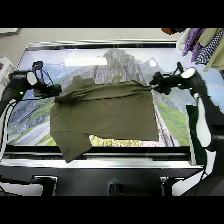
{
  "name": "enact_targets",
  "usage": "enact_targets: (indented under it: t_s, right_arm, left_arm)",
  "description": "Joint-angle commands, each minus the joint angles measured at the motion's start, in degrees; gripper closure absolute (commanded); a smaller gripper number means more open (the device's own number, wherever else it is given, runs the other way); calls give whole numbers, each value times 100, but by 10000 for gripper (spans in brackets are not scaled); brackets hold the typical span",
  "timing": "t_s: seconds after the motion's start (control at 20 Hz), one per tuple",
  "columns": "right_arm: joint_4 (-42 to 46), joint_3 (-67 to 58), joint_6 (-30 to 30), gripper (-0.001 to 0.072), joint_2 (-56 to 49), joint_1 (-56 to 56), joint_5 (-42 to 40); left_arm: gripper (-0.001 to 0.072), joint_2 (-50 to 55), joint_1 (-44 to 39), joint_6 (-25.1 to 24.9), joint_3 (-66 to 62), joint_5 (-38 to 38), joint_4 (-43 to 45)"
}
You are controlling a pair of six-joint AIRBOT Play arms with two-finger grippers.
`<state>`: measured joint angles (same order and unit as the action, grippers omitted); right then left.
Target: Fold the clothes and pants, and hang the long-sleeved shirts on hangers.
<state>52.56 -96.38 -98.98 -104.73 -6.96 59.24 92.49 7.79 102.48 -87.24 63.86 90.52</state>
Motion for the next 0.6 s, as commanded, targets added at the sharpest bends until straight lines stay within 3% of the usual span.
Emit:
enact_targets:
  t_s: [0.0, 0.15, 0.55]
  right_arm:
    - [-149, 22, 1408, 333, 299, -767, 1788]
    - [-175, 433, 2175, 334, 728, -1563, 3045]
    - [-142, 4253, 3075, 332, 2035, -2131, 2345]
  left_arm:
    - [373, -243, 251, -247, -140, 938, -37]
    - [372, -745, 498, -529, -116, 1534, -55]
    - [377, -2411, 748, -610, 1416, 1821, -48]
